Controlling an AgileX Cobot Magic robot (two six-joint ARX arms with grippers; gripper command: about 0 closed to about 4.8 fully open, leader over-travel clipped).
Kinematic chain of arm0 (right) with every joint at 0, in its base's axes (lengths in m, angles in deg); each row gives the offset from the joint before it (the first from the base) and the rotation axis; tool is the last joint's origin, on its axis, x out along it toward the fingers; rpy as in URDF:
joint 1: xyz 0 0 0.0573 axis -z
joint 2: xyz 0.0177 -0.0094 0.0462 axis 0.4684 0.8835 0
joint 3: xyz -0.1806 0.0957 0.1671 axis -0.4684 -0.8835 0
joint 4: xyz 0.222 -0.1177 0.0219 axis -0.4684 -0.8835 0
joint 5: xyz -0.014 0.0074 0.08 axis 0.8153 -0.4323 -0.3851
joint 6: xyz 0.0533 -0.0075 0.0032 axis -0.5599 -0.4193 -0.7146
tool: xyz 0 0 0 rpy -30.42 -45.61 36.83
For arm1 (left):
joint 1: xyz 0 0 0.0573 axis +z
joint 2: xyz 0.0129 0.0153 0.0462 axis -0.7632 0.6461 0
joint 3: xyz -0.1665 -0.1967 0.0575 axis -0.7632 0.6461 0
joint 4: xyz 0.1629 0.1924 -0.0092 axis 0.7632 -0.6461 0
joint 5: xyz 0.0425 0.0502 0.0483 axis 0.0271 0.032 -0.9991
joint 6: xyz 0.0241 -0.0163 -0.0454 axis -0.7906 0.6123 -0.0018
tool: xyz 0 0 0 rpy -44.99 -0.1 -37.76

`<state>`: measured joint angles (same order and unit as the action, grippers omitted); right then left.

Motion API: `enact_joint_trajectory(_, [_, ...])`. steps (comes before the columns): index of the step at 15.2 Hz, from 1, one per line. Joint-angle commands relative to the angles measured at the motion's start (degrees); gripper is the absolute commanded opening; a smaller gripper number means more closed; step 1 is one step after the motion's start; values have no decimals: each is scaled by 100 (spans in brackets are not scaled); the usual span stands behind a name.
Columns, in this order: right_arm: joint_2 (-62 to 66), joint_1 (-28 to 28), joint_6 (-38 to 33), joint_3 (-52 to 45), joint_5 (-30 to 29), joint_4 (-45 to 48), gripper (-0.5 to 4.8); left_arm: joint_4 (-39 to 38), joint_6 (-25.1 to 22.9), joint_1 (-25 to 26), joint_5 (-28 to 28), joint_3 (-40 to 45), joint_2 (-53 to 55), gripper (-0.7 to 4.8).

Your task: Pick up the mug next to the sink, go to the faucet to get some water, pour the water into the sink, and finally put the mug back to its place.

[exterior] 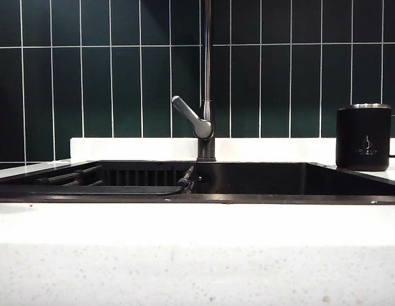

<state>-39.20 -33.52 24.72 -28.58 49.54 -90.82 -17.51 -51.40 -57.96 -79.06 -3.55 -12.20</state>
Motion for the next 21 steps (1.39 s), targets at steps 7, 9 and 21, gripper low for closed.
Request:
enact_joint_trajectory(7, [-22, 22, 17, 13, 11, -2, -4, 55, 15, 2, 24, -15, 0, -6])
enact_joint_trajectory(9, [-22, 181, 17, 13, 13, -2, -4, 55, 15, 2, 24, -15, 0, -6])
enact_joint_trajectory(21, [-22, 420, 17, 11, 13, 2, -4, 55, 15, 2, 39, -15, 0, -6])
